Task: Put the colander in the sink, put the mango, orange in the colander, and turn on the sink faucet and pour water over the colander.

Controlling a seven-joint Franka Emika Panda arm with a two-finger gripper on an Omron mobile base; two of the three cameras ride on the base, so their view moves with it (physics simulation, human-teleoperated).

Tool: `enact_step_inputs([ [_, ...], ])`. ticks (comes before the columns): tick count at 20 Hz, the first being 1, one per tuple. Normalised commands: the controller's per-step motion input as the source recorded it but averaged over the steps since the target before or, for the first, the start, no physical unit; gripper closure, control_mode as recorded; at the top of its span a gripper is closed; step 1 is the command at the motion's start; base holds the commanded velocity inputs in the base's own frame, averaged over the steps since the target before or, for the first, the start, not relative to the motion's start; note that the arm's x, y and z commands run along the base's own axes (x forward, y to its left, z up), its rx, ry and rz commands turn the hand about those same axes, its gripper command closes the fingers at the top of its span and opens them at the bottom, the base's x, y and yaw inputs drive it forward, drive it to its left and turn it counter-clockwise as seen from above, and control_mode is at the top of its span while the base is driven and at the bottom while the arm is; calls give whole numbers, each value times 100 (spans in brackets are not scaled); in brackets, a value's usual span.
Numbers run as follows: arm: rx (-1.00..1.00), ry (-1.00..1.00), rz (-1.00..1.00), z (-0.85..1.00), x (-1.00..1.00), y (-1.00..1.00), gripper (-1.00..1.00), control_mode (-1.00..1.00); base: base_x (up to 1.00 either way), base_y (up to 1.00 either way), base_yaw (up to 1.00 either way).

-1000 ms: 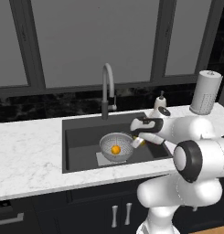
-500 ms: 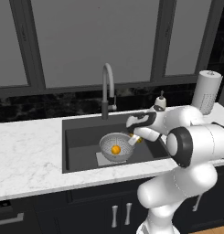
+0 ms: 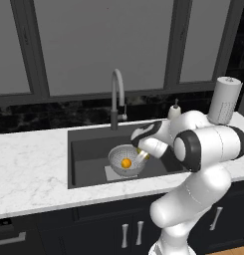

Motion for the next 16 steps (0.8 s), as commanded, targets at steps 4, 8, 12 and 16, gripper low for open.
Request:
enact_step_inputs([
  [4,0,-8,3,-24,0,18,100,-100,0,0,0],
  [8,0,-9,2,-14,1,14,100,-100,0,0,0],
  [12,0,-9,2,-14,9,12,100,-100,0,0,0],
  [16,0,-5,0,-9,12,11,100,-100,0,0,0],
])
